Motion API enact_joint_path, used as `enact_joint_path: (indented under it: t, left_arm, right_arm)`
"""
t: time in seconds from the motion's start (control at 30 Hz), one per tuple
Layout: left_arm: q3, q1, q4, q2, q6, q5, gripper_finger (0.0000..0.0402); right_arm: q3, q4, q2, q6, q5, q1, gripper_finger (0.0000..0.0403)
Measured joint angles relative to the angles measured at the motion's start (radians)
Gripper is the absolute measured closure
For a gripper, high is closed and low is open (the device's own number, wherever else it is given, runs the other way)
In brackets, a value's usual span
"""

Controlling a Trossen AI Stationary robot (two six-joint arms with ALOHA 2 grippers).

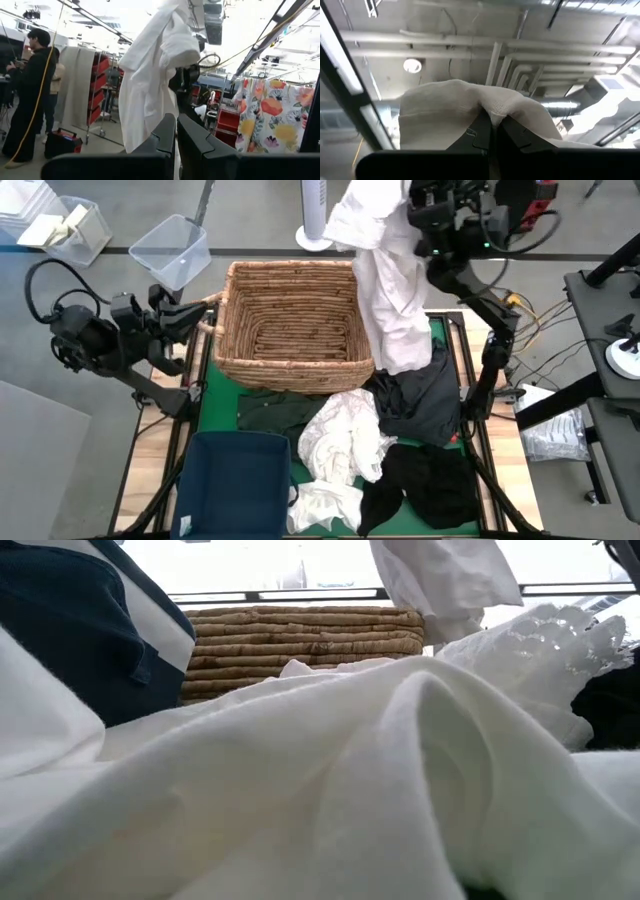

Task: Sort clothes
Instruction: Put the white shirt into the laundry basket

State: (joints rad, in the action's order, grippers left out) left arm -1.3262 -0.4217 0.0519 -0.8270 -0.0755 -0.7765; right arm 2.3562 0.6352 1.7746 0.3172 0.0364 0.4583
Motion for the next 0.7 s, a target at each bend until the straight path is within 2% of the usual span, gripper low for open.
enact_joint_path:
  t: [0.4, 0.7]
  left_arm:
    - [0.0, 0.0, 0.003, 0.122, -0.07, 0.0, 0.0401]
    - [0.0, 0.0, 0.053, 0.169, -0.073, 0.0, 0.0401]
  right_arm:
    - [0.0, 0.273, 0.161, 0.082, -0.136, -0.002, 0.0394]
    - [0.0, 0.338, 0.248, 0.137, -0.206, 0.001, 0.0394]
